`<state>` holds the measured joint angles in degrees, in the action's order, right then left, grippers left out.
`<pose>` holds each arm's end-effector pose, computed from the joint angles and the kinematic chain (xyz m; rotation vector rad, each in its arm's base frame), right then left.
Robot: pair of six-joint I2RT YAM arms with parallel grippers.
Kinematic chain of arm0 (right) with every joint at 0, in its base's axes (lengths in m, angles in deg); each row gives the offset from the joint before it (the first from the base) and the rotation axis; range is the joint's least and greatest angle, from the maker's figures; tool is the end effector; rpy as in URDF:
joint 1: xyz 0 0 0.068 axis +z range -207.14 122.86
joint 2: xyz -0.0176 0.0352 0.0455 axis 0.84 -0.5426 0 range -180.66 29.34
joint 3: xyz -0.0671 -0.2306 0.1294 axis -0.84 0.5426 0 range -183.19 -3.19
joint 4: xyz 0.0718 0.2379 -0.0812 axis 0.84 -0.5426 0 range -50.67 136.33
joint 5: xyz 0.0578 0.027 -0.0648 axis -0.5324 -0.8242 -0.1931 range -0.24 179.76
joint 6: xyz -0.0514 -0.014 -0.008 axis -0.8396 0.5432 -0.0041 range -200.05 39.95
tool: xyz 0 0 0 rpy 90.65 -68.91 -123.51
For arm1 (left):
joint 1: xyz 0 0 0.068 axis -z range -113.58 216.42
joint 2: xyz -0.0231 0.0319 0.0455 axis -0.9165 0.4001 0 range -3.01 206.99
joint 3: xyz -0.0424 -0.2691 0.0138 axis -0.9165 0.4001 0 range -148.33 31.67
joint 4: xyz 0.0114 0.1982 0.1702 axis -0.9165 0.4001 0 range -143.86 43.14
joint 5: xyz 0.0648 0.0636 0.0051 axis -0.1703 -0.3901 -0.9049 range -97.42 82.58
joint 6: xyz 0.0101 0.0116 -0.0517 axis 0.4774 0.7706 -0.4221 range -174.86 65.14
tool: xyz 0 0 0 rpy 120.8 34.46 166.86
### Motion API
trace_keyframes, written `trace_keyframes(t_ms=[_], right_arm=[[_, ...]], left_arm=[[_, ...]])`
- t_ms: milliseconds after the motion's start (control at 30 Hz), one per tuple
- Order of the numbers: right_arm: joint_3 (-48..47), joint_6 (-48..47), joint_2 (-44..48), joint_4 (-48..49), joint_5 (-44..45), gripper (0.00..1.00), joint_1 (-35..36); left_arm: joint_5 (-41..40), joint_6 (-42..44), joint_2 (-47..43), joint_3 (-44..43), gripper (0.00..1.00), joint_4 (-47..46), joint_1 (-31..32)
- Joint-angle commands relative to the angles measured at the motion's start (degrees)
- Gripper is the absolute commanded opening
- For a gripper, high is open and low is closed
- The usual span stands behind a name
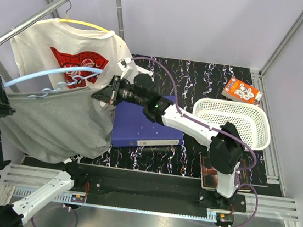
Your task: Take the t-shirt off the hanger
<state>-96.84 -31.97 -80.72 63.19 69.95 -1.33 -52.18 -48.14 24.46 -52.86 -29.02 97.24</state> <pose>0.2542 0.3956 0.3507 -0.4399 1.7843 1.6309 -0.0278 0.0458 0.5264 -0.3646 1.1249 0.0228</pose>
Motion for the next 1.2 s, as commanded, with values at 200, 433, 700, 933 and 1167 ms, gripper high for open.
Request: trace_keyframes(t_ms=[200,433,700,933,1167], right_arm=[[-8.5,-0.4,-6.7,7.7,-17.2,0.0,1.3],[-13.8,-0.8,-10.0,1.9,-16.7,0.0,1.4],[-13.0,-0.1,-10.0,5.1,-19.9,0.0,2.5],[-8.6,-3.2,-5.0,4.1,-16.1,0.0,2.4],[-3.3,-6.4,-1.0,4.7,-8.1,0.0,2.3]], left_arm=[[7.7,-33.7,0.5,0.0,0.0,-5.1,-0.4],[15.1,-45.9,1.4,0.4,0.0,-9.7,-0.4],[18.2,-44.3,-5.3,13.5,0.0,-32.3,-0.4],[7.3,-36.4,-11.9,22.0,0.0,-35.7,-0.4],[4.1,-20.5,-12.7,23.4,0.0,-39.8,-0.4]])
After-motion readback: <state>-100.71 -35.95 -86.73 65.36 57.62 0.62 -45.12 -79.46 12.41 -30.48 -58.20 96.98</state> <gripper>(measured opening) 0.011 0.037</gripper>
